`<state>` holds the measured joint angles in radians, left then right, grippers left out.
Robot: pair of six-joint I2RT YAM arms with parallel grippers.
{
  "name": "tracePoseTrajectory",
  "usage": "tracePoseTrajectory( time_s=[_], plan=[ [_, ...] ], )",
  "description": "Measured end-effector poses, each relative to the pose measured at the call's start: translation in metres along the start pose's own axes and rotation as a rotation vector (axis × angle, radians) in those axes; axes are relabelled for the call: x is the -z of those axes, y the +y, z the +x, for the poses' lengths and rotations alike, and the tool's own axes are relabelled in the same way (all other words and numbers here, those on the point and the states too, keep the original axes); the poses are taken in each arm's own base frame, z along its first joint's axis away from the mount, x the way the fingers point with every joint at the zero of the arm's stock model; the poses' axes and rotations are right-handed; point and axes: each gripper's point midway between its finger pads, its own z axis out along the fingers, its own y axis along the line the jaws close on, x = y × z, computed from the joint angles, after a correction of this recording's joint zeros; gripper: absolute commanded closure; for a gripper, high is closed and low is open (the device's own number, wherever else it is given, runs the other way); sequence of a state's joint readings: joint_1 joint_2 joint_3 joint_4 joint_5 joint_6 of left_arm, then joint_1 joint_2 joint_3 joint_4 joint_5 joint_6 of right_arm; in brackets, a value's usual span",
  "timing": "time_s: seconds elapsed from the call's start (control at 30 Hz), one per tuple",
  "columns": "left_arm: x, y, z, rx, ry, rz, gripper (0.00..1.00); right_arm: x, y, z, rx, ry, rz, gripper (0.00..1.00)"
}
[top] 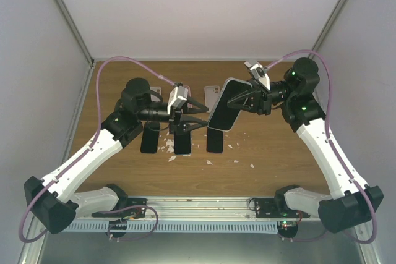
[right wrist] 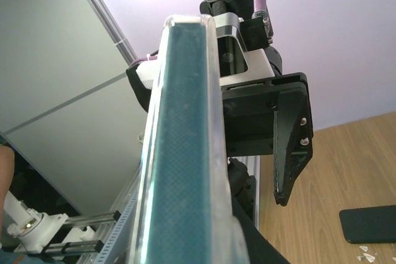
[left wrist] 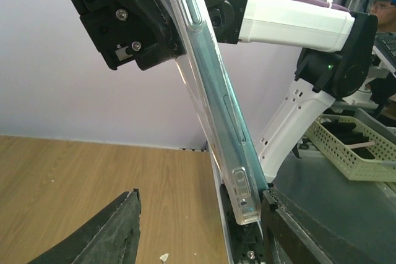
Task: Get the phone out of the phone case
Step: Remove the phone case from the phone.
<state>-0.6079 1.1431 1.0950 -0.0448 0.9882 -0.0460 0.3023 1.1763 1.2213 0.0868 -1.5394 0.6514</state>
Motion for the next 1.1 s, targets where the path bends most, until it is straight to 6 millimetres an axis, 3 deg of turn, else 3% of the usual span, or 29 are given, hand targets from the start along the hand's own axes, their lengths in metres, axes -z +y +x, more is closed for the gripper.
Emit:
tracePoseTrajectory(
  time_s=[1.1],
  plan=[
    [0.007,0.050,0.016,0.129,0.008,-0.130,0.55,0.000,-0.027,-0.006,0.013,-0.068,0.141,0.99]
  ],
)
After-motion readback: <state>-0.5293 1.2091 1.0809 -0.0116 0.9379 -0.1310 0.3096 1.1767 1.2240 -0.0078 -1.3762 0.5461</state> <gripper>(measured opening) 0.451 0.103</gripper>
